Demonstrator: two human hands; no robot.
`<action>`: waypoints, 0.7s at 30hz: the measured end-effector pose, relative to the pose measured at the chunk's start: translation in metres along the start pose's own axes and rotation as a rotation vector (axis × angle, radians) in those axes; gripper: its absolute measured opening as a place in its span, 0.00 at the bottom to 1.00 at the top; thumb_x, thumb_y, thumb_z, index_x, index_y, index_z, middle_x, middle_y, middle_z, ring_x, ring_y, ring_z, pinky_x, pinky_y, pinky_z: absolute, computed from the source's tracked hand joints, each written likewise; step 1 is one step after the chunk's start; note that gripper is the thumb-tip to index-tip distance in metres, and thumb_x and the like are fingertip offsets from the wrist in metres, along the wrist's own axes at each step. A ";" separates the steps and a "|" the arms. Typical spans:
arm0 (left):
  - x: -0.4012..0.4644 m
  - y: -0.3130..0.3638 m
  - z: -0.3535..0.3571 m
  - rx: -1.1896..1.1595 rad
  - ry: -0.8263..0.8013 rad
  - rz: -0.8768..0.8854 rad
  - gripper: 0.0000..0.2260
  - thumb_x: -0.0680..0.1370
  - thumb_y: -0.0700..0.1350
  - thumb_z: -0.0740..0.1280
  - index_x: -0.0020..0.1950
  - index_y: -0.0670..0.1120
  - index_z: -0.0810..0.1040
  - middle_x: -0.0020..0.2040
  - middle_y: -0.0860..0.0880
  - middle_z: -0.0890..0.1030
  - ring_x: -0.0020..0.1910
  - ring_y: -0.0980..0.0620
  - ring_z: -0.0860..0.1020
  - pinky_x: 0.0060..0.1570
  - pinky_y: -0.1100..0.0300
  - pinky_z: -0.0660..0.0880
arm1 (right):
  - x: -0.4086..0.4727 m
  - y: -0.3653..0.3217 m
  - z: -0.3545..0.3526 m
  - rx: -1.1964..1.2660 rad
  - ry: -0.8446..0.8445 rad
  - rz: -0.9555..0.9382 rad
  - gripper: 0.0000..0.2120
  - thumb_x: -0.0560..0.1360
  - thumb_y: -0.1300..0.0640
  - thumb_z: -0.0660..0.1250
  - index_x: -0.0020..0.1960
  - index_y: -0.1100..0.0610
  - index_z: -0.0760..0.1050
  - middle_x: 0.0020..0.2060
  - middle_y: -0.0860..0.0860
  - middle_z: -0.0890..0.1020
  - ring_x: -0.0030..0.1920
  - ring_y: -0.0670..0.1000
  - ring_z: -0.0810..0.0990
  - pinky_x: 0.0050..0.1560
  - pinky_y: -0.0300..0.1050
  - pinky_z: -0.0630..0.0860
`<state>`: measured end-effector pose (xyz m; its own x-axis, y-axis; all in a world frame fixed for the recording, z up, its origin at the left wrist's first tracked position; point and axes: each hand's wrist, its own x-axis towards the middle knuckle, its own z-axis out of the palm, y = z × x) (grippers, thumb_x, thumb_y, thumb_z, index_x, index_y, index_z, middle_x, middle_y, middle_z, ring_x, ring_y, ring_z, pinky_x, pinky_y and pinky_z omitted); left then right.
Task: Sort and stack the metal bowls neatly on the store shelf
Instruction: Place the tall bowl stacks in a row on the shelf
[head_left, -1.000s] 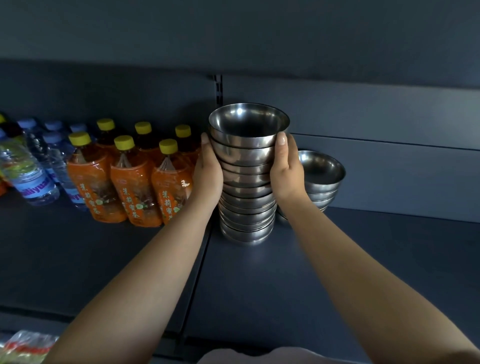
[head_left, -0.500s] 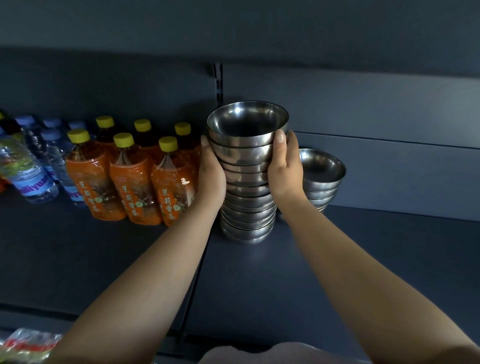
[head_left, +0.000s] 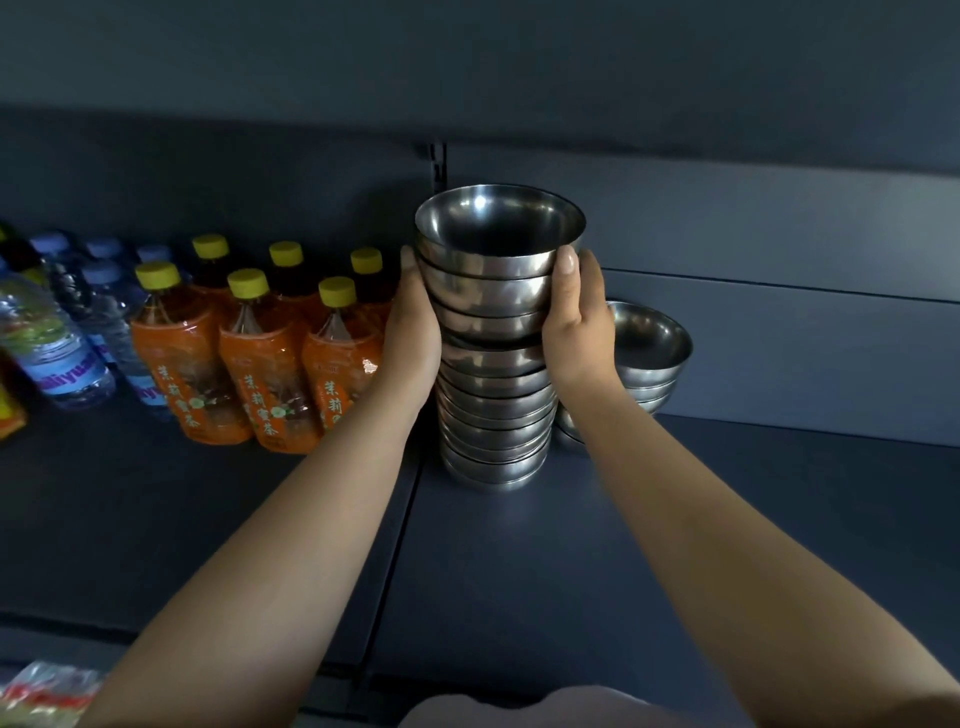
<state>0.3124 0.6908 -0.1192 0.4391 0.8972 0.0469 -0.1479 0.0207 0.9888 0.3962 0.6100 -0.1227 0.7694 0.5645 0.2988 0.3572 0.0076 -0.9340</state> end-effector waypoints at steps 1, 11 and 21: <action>0.000 0.002 0.000 0.005 -0.001 0.009 0.22 0.82 0.55 0.45 0.72 0.47 0.63 0.70 0.49 0.68 0.61 0.60 0.65 0.54 0.68 0.61 | 0.000 0.002 -0.001 -0.017 0.000 0.003 0.30 0.79 0.40 0.48 0.74 0.57 0.59 0.68 0.52 0.71 0.73 0.52 0.62 0.75 0.57 0.50; -0.005 -0.006 0.000 0.037 0.024 -0.008 0.23 0.82 0.55 0.45 0.73 0.48 0.62 0.72 0.49 0.66 0.65 0.58 0.65 0.55 0.68 0.60 | -0.007 0.011 0.005 -0.032 0.025 -0.012 0.36 0.71 0.30 0.46 0.61 0.57 0.70 0.54 0.50 0.78 0.62 0.52 0.72 0.69 0.54 0.62; -0.006 -0.002 0.001 -0.063 -0.010 0.005 0.22 0.82 0.54 0.46 0.74 0.47 0.60 0.66 0.54 0.68 0.55 0.62 0.63 0.51 0.72 0.64 | -0.007 0.009 0.004 0.108 -0.036 -0.058 0.39 0.69 0.31 0.52 0.71 0.54 0.63 0.67 0.49 0.72 0.68 0.47 0.68 0.71 0.46 0.64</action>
<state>0.3104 0.6849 -0.1211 0.4468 0.8931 0.0532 -0.2058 0.0447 0.9776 0.3915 0.6094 -0.1338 0.7288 0.5900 0.3474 0.3399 0.1288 -0.9316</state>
